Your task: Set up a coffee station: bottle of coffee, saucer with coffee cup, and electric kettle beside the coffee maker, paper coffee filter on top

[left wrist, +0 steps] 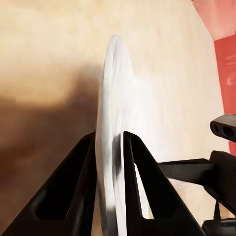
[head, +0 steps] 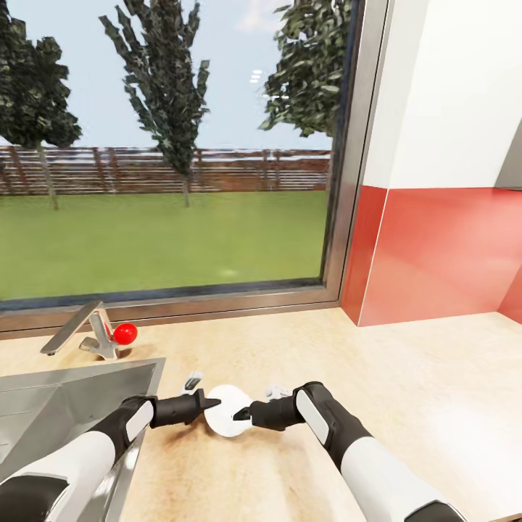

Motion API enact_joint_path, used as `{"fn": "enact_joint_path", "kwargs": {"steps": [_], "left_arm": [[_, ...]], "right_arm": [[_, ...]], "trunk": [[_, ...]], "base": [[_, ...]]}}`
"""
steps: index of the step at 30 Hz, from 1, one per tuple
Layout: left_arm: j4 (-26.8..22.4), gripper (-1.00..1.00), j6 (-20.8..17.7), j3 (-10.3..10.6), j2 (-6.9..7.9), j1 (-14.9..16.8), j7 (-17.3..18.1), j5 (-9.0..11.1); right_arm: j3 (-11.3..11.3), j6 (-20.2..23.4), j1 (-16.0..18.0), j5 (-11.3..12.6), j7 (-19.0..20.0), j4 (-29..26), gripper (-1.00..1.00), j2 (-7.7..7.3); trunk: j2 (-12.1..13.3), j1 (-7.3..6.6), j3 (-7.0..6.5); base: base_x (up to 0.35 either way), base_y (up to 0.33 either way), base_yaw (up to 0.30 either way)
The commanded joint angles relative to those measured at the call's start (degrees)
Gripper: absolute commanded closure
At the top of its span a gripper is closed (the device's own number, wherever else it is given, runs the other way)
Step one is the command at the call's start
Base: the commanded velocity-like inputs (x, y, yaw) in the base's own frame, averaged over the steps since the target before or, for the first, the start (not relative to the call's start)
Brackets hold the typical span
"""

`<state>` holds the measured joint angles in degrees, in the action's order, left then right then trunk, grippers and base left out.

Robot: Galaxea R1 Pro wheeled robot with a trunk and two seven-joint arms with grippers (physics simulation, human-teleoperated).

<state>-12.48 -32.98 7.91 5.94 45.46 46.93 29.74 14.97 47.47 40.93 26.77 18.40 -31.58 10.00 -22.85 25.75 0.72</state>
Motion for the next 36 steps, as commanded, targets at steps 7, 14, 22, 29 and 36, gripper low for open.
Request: {"fn": "enact_joint_path", "kwargs": {"steps": [7,14,22,29,36], "left_arm": [[-1.0,1.00,-0.3,-3.3,7.65,0.8,0.4,0.7],[-4.8,1.00,-3.2,-4.0,8.35,0.3,0.9,0.8],[-6.1,1.00,-3.5,-4.0,8.39,0.0,3.2,0.8],[-6.1,1.00,-3.4,-3.9,8.32,0.0,5.2,0.7],[-6.1,1.00,-3.3,-3.9,8.30,0.0,5.4,0.7]], "right_arm": [[-0.5,0.1,0.0,-1.1,0.1,-3.9,-1.00,-0.11],[-1.5,0.2,0.0,-1.2,0.0,-12.0,-1.00,-0.56],[-6.2,0.2,0.0,-1.2,-0.1,-20.4,-1.00,-1.36],[-6.4,0.2,0.0,-1.1,0.1,-22.2,-1.00,-1.65],[-6.4,0.2,0.0,-1.0,0.1,-25.4,-1.00,-4.13]], "trunk": [[-0.1,0.04,0.09],[-0.1,0.04,0.09],[-0.1,0.04,0.09],[-0.1,0.04,0.09],[-0.1,0.04,0.09]], "base": [[0.000,0.000,0.000],[-0.080,0.000,0.000],[-0.314,0.000,0.000],[-0.336,-0.031,0.000],[-0.337,-0.126,0.000]]}}
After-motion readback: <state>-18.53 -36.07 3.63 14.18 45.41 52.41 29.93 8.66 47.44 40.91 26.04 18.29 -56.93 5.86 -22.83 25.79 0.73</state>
